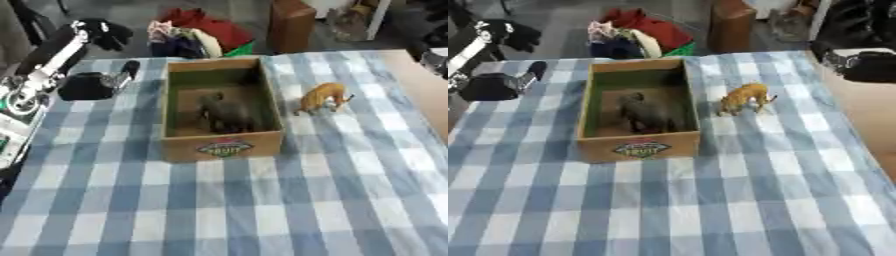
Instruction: Pick up objects on the table and place them in the box.
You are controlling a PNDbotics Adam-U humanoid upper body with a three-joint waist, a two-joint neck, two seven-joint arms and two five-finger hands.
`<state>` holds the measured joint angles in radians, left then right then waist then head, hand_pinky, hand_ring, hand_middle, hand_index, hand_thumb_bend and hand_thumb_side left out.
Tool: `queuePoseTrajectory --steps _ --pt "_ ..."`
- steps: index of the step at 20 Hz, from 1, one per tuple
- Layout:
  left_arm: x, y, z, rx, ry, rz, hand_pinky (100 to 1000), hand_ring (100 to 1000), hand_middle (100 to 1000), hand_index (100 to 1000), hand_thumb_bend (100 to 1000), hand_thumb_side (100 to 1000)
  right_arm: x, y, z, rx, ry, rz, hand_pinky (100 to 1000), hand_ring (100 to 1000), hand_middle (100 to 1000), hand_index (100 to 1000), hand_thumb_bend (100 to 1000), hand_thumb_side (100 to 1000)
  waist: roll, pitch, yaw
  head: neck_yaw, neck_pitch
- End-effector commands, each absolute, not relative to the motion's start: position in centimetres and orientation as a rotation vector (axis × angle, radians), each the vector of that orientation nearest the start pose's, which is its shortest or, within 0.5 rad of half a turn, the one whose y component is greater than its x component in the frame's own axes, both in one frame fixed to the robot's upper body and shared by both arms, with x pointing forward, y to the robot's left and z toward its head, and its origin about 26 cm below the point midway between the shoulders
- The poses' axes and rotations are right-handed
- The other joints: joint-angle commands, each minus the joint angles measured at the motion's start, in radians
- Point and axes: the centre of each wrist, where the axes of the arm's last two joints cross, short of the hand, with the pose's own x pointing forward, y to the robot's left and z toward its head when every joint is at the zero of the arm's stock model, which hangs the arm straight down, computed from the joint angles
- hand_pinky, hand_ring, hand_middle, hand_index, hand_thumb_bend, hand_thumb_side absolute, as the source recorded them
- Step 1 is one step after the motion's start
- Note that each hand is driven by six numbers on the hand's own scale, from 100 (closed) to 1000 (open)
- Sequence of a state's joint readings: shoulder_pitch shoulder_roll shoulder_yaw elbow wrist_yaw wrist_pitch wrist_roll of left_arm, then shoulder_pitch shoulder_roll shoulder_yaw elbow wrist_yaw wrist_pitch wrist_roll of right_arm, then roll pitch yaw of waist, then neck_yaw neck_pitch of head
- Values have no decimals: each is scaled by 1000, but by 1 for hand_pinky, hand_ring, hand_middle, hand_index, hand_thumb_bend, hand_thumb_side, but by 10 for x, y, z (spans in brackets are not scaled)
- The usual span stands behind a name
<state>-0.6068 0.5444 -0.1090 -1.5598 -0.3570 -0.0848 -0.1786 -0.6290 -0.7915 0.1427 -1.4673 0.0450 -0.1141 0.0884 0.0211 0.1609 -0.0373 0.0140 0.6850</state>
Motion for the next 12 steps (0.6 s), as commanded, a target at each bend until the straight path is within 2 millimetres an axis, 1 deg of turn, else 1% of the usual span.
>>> queuePoseTrajectory --steps 1,3,5,9,12 --pt "377 294 228 639 -2055 -919 726 677 660 809 230 376 393 -364 259 -687 -1958 985 752 824 798 928 412 213 -5 -11 12 -11 -8" --pt "373 297 221 630 -2052 -872 720 673 657 807 213 371 399 -367 258 -718 -1929 1030 771 848 813 933 440 208 -7 -8 27 -17 -10" --pt "369 300 218 624 -2058 -834 716 669 652 805 224 372 404 -370 256 -743 -1899 1071 786 865 823 935 468 231 -8 -4 39 -22 -12" --pt "363 301 215 613 -2077 -771 709 663 646 803 220 368 413 -374 249 -790 -1831 1160 807 888 838 941 520 231 -9 2 57 -31 -13" --pt "360 301 213 603 -2086 -734 707 661 644 802 218 370 419 -376 244 -816 -1780 1225 819 898 845 943 543 233 -8 7 66 -38 -13"
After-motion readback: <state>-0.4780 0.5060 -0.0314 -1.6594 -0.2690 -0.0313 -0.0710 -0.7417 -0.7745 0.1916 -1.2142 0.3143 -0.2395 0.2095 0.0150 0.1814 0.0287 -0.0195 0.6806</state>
